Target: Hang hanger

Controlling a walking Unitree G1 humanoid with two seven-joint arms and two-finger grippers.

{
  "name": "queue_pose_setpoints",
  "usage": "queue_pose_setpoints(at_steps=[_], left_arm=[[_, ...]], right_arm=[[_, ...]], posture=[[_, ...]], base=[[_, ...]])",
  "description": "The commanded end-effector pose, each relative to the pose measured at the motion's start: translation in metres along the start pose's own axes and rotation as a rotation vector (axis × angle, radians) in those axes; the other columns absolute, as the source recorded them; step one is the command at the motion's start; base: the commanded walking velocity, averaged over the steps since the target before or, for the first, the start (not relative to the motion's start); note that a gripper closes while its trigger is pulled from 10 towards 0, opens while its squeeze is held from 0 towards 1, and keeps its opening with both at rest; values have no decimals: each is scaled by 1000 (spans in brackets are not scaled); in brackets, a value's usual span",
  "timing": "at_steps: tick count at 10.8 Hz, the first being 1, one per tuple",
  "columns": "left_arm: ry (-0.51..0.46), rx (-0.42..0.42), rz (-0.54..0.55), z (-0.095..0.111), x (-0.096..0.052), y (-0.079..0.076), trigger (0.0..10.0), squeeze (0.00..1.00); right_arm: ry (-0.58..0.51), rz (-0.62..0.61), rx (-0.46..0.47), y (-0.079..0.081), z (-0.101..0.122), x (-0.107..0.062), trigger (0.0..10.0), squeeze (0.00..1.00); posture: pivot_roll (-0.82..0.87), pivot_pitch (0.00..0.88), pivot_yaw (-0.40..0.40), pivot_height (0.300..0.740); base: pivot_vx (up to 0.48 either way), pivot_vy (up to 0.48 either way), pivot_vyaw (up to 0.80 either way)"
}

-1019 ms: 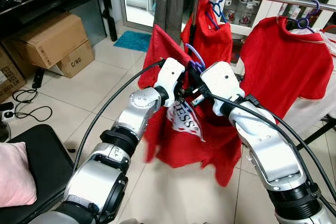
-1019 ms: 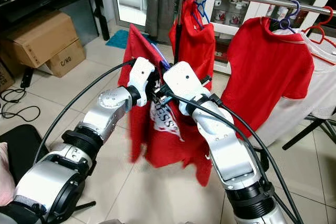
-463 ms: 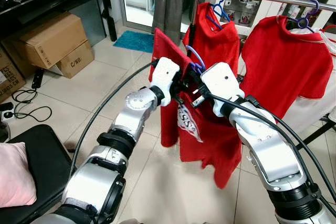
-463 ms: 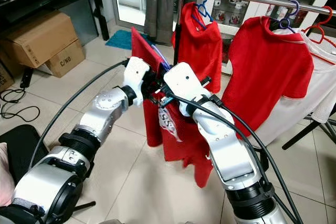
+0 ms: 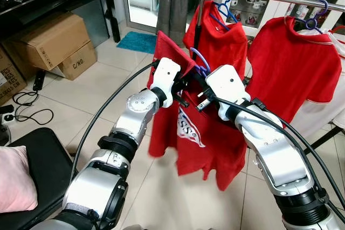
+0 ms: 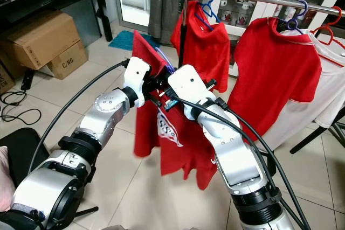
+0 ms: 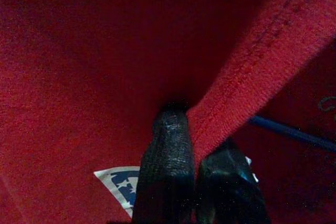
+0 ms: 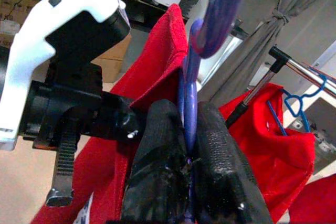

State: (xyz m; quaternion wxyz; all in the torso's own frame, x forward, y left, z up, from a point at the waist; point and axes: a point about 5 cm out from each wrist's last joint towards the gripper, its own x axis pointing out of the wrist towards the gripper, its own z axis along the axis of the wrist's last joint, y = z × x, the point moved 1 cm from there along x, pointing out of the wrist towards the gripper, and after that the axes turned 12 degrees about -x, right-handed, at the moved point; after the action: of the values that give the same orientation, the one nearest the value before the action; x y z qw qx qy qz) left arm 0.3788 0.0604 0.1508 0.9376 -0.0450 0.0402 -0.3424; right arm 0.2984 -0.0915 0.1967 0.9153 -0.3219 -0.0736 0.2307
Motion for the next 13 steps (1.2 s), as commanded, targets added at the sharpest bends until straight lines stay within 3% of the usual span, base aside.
queue_pose_setpoints(at_steps=[1,5,7,8,9,11,13], left_arm=[[-35,-4,7,12,1,3,0,0],[-33,20,-55,17,-4,0,0,0],[-68,33,-220,43,-14,-18,0,0],[-62,47,-242,51,-18,-21,0,0],[-55,78,-210,56,-20,-15,0,0],[-3,209,-27,69,-33,19,0,0],[-47,203,-13,87,-37,19,0,0]], right_arm=[[1,-11,2,-4,-1,0,0,0],[29,0,-4,-3,-7,2,0,0],[135,99,-10,7,-28,0,0,0],[194,153,-15,11,-40,-3,0,0],[237,219,-17,16,-50,-8,0,0],[276,337,-4,14,-63,-21,0,0],[332,473,-36,28,-71,-33,0,0]], posture=[[-54,0,-6,740],[-45,0,-1,740],[-37,0,-5,740],[-32,0,-9,740],[-28,0,-12,740],[-28,0,-12,740],[-29,0,-11,740]], base=[[0,0,0],[0,0,0],[0,0,0],[0,0,0],[0,0,0],[0,0,0],[0,0,0]])
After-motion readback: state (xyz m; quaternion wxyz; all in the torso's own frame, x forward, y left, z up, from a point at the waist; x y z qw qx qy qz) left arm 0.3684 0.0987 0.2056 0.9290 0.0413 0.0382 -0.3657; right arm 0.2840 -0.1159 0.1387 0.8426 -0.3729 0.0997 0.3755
